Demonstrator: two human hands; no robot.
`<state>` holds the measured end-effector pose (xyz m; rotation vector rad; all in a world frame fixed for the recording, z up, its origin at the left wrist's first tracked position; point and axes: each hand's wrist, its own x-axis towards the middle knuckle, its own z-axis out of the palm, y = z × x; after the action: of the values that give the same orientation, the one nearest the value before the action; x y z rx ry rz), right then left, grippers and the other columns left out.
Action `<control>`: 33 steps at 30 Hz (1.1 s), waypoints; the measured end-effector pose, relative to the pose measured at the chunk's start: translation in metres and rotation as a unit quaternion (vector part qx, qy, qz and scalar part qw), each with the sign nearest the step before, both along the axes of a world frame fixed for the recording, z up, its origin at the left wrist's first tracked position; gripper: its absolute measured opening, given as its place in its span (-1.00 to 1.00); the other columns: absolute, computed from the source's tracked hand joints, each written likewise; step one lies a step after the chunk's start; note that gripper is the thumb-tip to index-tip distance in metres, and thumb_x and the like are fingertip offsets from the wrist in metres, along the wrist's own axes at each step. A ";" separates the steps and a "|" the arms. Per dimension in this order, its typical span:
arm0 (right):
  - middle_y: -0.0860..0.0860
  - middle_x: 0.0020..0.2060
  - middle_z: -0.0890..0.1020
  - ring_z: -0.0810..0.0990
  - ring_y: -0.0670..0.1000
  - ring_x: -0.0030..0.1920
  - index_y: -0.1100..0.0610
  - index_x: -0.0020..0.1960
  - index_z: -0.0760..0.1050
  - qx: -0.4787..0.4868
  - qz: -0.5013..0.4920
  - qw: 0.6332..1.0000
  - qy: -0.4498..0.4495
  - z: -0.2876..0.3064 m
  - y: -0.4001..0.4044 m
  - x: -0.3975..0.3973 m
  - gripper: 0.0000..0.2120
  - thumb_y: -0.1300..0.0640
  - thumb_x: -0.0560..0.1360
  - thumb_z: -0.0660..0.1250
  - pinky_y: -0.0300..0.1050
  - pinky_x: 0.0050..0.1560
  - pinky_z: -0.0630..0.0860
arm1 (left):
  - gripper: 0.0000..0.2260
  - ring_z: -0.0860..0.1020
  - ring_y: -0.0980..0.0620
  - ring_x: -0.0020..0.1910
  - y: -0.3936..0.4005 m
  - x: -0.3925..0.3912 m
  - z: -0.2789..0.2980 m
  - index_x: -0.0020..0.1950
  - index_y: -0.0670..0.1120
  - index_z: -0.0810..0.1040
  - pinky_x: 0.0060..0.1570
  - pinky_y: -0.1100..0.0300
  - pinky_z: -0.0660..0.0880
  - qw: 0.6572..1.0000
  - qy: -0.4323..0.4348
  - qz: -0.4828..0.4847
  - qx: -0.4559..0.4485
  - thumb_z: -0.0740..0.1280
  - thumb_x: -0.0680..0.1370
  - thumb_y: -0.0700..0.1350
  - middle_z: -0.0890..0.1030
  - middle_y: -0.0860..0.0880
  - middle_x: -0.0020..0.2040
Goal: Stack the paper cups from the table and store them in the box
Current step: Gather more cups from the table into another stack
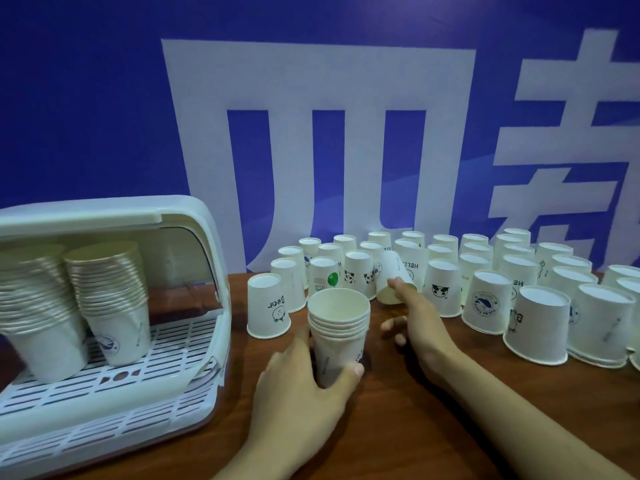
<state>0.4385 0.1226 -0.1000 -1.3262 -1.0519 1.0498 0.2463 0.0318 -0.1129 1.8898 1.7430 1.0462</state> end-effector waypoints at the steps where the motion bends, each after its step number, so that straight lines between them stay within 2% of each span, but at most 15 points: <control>1: 0.10 -0.36 0.60 0.38 0.02 -0.47 -0.05 0.24 0.51 -0.025 0.004 1.000 0.014 0.002 0.004 0.002 -0.63 -0.26 0.61 0.18 -0.13 -0.41 0.28 | -0.42 0.53 0.08 0.21 0.000 0.000 0.000 0.26 0.30 0.34 0.24 -0.01 0.52 1.000 -0.001 0.000 -0.002 0.29 0.32 0.48 0.59 0.23 0.11; 3: 0.10 -0.38 0.58 0.36 0.04 -0.45 0.01 0.22 0.52 -0.045 0.007 0.998 0.039 0.006 0.008 0.004 -0.62 -0.23 0.61 0.22 -0.16 -0.49 0.25 | -0.49 0.51 0.08 0.23 0.000 0.000 0.001 0.23 0.31 0.31 0.27 0.00 0.51 1.000 0.001 0.000 -0.008 0.36 0.39 0.45 0.56 0.23 0.10; 5: 0.08 -0.37 0.58 0.41 0.04 -0.43 0.08 0.18 0.55 -0.012 0.003 0.999 0.041 0.007 0.005 0.002 -0.66 -0.16 0.62 0.25 -0.17 -0.51 0.27 | -0.52 0.51 0.07 0.22 0.001 -0.001 0.001 0.21 0.32 0.30 0.27 0.00 0.50 1.000 0.001 0.002 -0.007 0.38 0.41 0.43 0.53 0.24 0.04; 8: -0.01 -0.30 0.62 0.56 -0.02 -0.29 0.14 0.04 0.63 0.095 -0.088 0.990 -0.062 0.009 -0.008 0.003 -0.67 -0.12 0.61 0.31 -0.12 -0.27 0.40 | -0.53 0.51 0.09 0.22 0.001 -0.002 0.001 0.21 0.34 0.28 0.27 0.01 0.50 1.000 0.004 -0.002 -0.001 0.40 0.44 0.40 0.49 0.30 -0.01; 11: -0.14 -0.12 0.61 0.56 0.00 0.02 0.02 -0.03 0.57 0.201 -0.187 0.946 -0.174 0.019 -0.016 0.011 -0.87 0.00 0.50 0.46 -0.06 0.03 0.45 | -0.53 0.51 0.10 0.24 0.001 -0.003 0.001 0.21 0.34 0.28 0.29 0.01 0.50 1.000 0.001 -0.005 -0.001 0.41 0.44 0.40 0.48 0.32 0.01; 12: -0.16 -0.10 0.57 0.51 0.02 0.08 0.01 -0.03 0.53 0.221 -0.188 0.936 -0.199 0.021 -0.016 0.013 -0.88 0.10 0.49 0.46 -0.07 0.07 0.41 | -0.53 0.52 0.10 0.24 0.002 -0.003 0.001 0.20 0.34 0.28 0.28 0.01 0.50 1.000 -0.002 -0.006 0.001 0.41 0.43 0.41 0.50 0.32 0.01; 14: -0.14 -0.07 0.53 0.40 0.01 0.16 -0.02 0.02 0.48 0.239 -0.170 0.927 -0.232 0.025 -0.015 0.016 -0.78 0.23 0.48 0.42 -0.18 0.10 0.28 | -0.50 0.53 0.10 0.23 0.002 -0.002 0.000 0.20 0.34 0.31 0.26 0.00 0.51 1.000 -0.006 -0.009 0.007 0.37 0.38 0.46 0.53 0.30 0.03; 16: -0.07 0.00 0.57 0.32 0.01 0.21 -0.12 0.10 0.45 0.250 -0.164 0.910 -0.287 0.029 -0.016 0.019 -0.66 0.25 0.47 0.41 -0.23 0.09 0.16 | -0.48 0.54 0.08 0.22 0.003 -0.002 -0.001 0.20 0.31 0.33 0.25 -0.01 0.52 1.000 -0.005 -0.008 0.010 0.34 0.35 0.47 0.54 0.29 0.03; 18: -0.10 0.03 0.59 0.28 0.01 0.23 -0.14 0.15 0.51 0.257 -0.155 0.886 -0.353 0.036 -0.018 0.023 -0.63 0.25 0.47 0.41 -0.20 0.08 0.07 | -0.50 0.53 0.08 0.23 0.003 -0.002 -0.002 0.20 0.33 0.30 0.26 0.00 0.52 1.000 -0.003 -0.008 0.006 0.38 0.39 0.45 0.50 0.32 0.00; 20: -0.18 -0.01 0.59 0.29 0.05 0.26 -0.08 0.12 0.61 0.258 -0.122 0.865 -0.414 0.041 -0.016 0.026 -0.69 0.26 0.48 0.41 -0.11 0.12 0.09 | -0.48 0.54 0.09 0.21 0.002 -0.002 -0.002 0.21 0.35 0.31 0.24 0.00 0.52 1.000 -0.004 -0.012 0.011 0.34 0.35 0.47 0.51 0.34 0.00; 22: -0.20 -0.08 0.51 0.34 0.09 0.22 -0.06 0.07 0.68 0.257 -0.057 0.853 -0.450 0.039 -0.013 0.027 -0.72 0.27 0.48 0.42 0.05 0.21 0.27 | -0.46 0.54 0.09 0.22 0.002 -0.002 -0.001 0.21 0.36 0.31 0.24 0.00 0.52 1.000 -0.003 -0.014 0.014 0.29 0.30 0.49 0.53 0.31 0.00; 24: -0.15 0.00 0.45 0.33 0.06 0.22 -0.06 -0.01 0.71 0.252 -0.023 0.854 -0.454 0.028 -0.013 0.025 -0.76 0.26 0.47 0.44 0.19 0.27 0.35 | -0.45 0.53 0.08 0.24 0.001 -0.001 0.000 0.22 0.36 0.31 0.25 -0.01 0.51 1.000 -0.005 -0.015 0.013 0.28 0.30 0.49 0.55 0.28 0.04; 27: -0.08 0.35 0.37 0.22 0.01 0.43 -0.14 -0.03 0.66 0.232 -0.019 0.869 -0.436 0.018 -0.015 0.022 -0.80 0.15 0.45 0.51 0.07 0.44 0.24 | -0.44 0.54 0.09 0.24 0.001 -0.002 0.000 0.24 0.35 0.34 0.26 -0.02 0.51 1.000 -0.010 -0.015 0.018 0.28 0.30 0.49 0.58 0.27 0.09; 30: -0.06 0.35 0.41 0.36 -0.01 0.43 -0.11 0.20 0.50 0.228 -0.004 0.902 -0.366 0.014 -0.013 0.022 -0.56 0.10 0.41 0.58 -0.20 0.32 0.24 | -0.48 0.53 0.10 0.22 0.001 -0.002 0.000 0.27 0.36 0.34 0.25 0.00 0.50 1.000 -0.009 -0.018 0.018 0.36 0.37 0.43 0.53 0.32 0.03; 33: -0.06 0.34 0.47 0.45 -0.04 0.35 -0.05 0.47 0.31 0.191 -0.010 0.933 -0.305 0.007 -0.013 0.019 -0.24 0.04 0.38 0.61 -0.17 0.29 0.34 | -0.52 0.51 0.09 0.22 0.001 -0.002 -0.001 0.28 0.33 0.34 0.25 0.01 0.50 1.000 -0.002 -0.012 0.017 0.42 0.45 0.37 0.52 0.30 0.02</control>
<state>0.4571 0.1097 -0.0928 -1.3568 -1.6039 0.3700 0.2441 0.0332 -0.1136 1.9231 1.7054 1.0756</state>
